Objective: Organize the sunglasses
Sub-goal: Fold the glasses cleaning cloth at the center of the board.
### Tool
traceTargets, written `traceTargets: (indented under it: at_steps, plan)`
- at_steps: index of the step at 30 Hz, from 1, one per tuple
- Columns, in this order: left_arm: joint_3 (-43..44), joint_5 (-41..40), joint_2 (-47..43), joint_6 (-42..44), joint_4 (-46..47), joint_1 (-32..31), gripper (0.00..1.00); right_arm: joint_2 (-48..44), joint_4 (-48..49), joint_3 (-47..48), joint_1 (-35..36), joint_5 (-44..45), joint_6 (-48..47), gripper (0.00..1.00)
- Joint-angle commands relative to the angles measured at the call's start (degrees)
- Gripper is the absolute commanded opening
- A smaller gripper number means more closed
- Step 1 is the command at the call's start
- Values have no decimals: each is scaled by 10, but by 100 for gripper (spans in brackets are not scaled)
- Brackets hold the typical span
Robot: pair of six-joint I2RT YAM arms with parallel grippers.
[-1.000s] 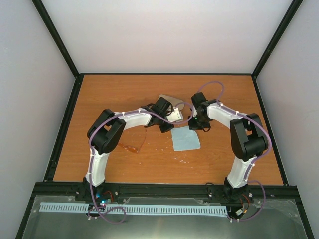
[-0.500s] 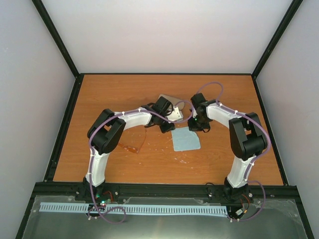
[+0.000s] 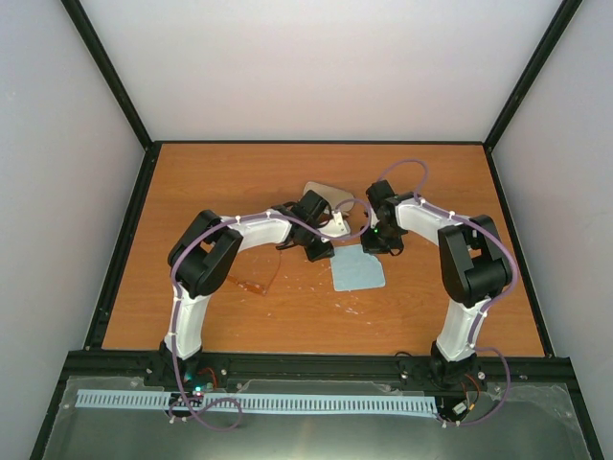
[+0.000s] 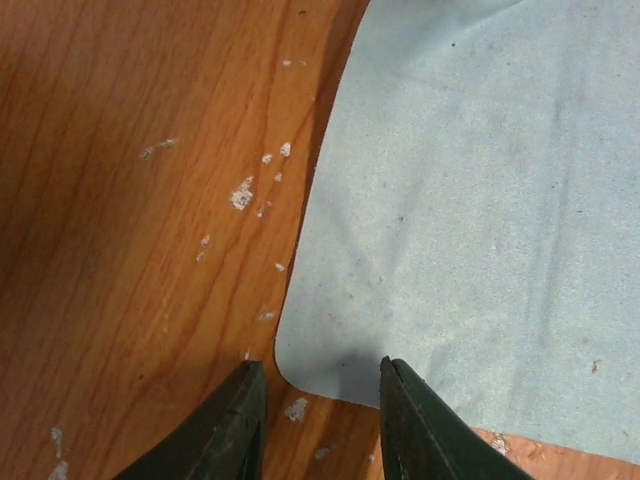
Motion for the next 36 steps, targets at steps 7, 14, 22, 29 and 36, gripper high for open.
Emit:
traceTargets:
  at_steps: [7, 14, 22, 29, 36]
  plan:
    - [-3, -10, 27, -4, -17, -11, 23, 4, -4, -5, -3, 0, -5, 3]
    - [9, -4, 24, -7, -22, -11, 3, 2, 1, -9, -3, -2, -1, 3]
    - [59, 7, 16, -15, -36, -10, 0, -1, 8, -7, -5, -8, 4, 3]
    - [91, -1, 4, -14, -34, -8, 0, -21, 26, -16, -22, -3, 3, 3]
    - [84, -10, 3, -3, -27, -7, 0, -31, 40, -17, -41, -5, -5, 3]
